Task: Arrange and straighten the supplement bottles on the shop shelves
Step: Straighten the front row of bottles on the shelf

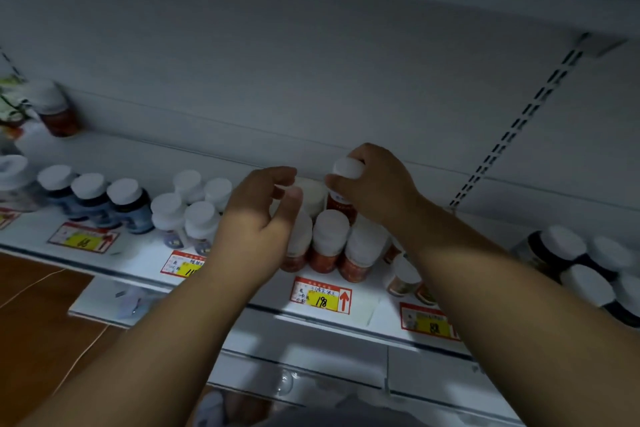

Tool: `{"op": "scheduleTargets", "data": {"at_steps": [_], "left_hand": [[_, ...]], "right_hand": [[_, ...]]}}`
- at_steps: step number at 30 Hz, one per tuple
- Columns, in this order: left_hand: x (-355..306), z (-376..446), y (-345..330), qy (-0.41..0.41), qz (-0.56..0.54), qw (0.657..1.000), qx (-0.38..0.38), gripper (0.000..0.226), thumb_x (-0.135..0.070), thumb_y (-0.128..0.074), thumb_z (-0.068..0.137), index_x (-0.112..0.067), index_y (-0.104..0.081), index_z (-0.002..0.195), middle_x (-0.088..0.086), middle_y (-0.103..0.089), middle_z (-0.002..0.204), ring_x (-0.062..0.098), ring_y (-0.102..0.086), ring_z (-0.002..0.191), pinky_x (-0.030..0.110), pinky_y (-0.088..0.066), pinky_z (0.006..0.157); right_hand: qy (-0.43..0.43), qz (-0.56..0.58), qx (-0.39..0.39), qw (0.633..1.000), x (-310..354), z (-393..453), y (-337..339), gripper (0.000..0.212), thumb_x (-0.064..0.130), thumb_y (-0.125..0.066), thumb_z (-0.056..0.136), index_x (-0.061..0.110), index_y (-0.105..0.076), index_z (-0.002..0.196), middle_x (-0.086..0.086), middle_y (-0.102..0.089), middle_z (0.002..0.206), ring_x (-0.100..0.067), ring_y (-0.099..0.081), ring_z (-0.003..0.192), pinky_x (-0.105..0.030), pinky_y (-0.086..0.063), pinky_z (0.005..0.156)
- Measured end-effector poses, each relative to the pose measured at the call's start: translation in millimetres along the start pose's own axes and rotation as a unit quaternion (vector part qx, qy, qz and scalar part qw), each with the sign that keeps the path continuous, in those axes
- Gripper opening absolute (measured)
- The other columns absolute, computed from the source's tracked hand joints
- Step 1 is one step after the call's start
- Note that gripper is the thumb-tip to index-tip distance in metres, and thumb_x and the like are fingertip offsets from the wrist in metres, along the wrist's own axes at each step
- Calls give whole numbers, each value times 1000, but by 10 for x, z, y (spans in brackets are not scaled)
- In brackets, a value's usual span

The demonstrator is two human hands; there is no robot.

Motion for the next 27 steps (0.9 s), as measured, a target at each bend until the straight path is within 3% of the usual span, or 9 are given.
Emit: {"op": "scheduleTargets", "data": {"at_steps": [4,6,9,13,17,19,23,27], "left_hand": [[68,-18,-59,1,31,999,28,39,-38,-49,88,-18,-59,120,-4,-60,109,15,-57,99,36,-47,88],[97,-32,-100,-14,51,997,49,39,-36,-50,88,-16,-60,120,-1,-59,111,19,-56,102,34,-45,89],[135,-59,-129,-46,96,992,63,44,-41,-49,87,-14,-61,119,1,-60,112,21,-54,105,25,-39,89],[177,-68,-118,-77,137,984,81,48,-43,-50,84,-12,-61,119,5,-60,114,25,-54,105,31,-42,88],[156,-12,-19,-95,149,982,70,48,-41,-56,83,-10,-62,118,7,-61,112,28,-56,103,36,-46,86],[141,30,69,-95,152,982,59,46,-38,-60,83,-9,-62,119,8,-61,112,28,-57,101,36,-47,86],[187,139,398,-95,154,983,37,44,-32,-65,81,-12,-62,120,5,-61,114,25,-57,103,29,-44,88],[427,347,959,-98,159,982,13,40,-21,-69,84,-13,-60,122,2,-60,112,22,-55,103,21,-36,87]], "right_hand": [[-35,-69,89,993,-46,56,-205,36,34,-75,74,4,-66,92,-5,-63,83,-5,-48,61,-20,-36,51],[-57,-96,129,985,-74,48,-269,33,34,-73,73,6,-67,88,-5,-65,82,-13,-56,66,-23,-40,53],[-69,-104,144,982,-88,56,-286,31,30,-71,74,2,-68,86,-7,-65,79,-10,-53,60,-23,-37,50],[-80,-127,181,972,-67,69,-282,30,34,-62,78,4,-67,77,-6,-61,71,-17,-57,63,-25,-37,53],[-59,-131,141,980,-3,37,-225,36,37,-57,88,12,-61,114,-6,-61,111,-20,-57,94,-27,-38,72],[-28,-122,93,988,126,25,-181,41,41,-56,89,18,-57,123,-5,-56,119,-20,-55,104,-25,-35,78],[63,-94,28,993,647,11,-191,37,39,-57,90,17,-58,120,-5,-57,116,-20,-55,104,-28,-42,83],[130,-55,17,990,1344,-15,-480,32,39,-58,90,20,-58,116,0,-54,106,-13,-52,94,-26,-38,75]]}}
Point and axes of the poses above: each hand's wrist, its own z-axis towards the middle knuckle, its own y-axis out of the back of the hand, x = y × z, the point moved 6 cm from there along z, towards the middle knuckle
